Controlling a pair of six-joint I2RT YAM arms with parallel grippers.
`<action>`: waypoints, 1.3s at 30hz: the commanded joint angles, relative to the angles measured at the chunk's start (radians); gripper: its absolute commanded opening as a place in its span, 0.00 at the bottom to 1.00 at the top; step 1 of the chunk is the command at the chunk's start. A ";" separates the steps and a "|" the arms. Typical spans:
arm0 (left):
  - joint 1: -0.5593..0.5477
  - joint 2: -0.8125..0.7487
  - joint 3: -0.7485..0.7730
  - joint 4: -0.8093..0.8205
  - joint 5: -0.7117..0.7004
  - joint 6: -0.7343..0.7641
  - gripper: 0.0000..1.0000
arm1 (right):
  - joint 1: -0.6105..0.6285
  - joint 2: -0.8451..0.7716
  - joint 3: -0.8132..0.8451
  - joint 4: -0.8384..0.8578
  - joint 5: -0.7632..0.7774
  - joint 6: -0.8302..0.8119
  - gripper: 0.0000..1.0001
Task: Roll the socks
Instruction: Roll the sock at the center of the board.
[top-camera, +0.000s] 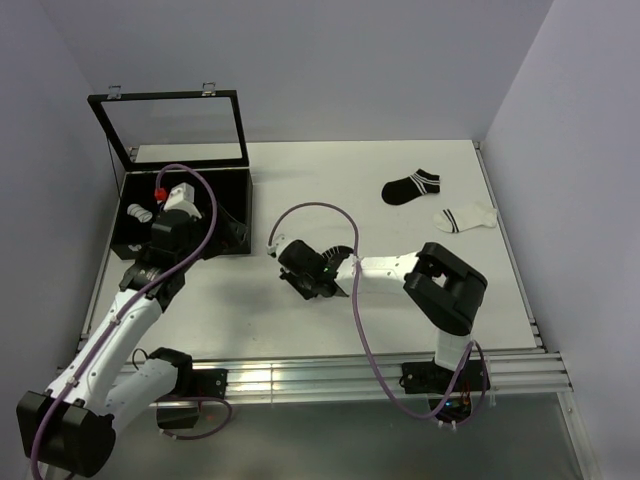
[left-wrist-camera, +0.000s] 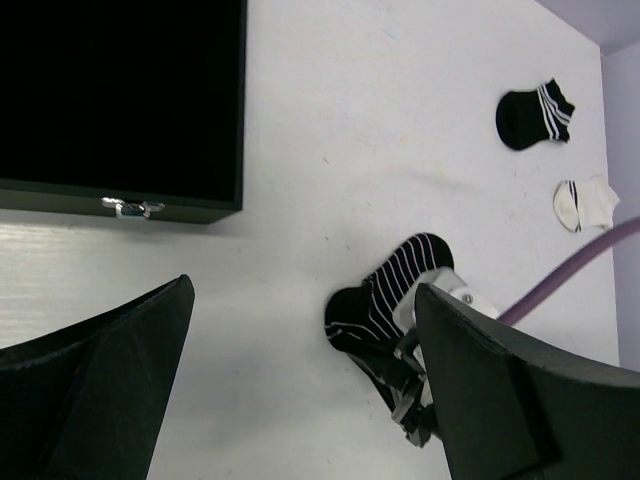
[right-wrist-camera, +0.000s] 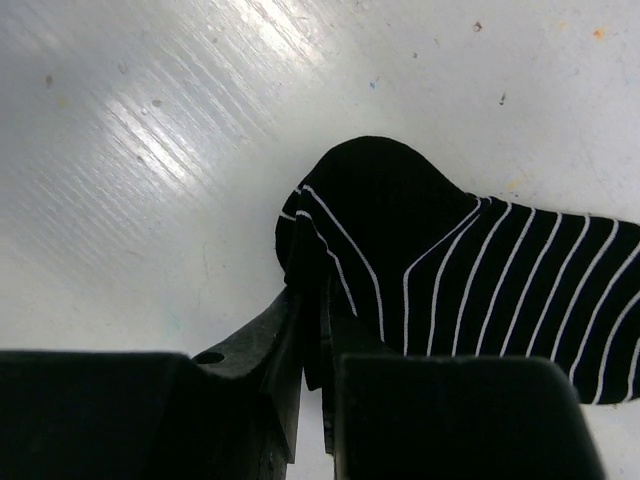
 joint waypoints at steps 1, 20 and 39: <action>-0.058 0.015 -0.023 0.022 -0.032 -0.079 0.98 | -0.026 0.007 -0.029 0.019 -0.114 0.064 0.09; -0.293 0.170 -0.074 0.102 -0.182 -0.342 0.93 | -0.189 -0.106 -0.093 0.133 -0.406 0.102 0.41; -0.286 0.048 -0.062 0.004 -0.327 -0.265 0.94 | 0.045 -0.088 -0.024 -0.007 0.090 -0.087 0.41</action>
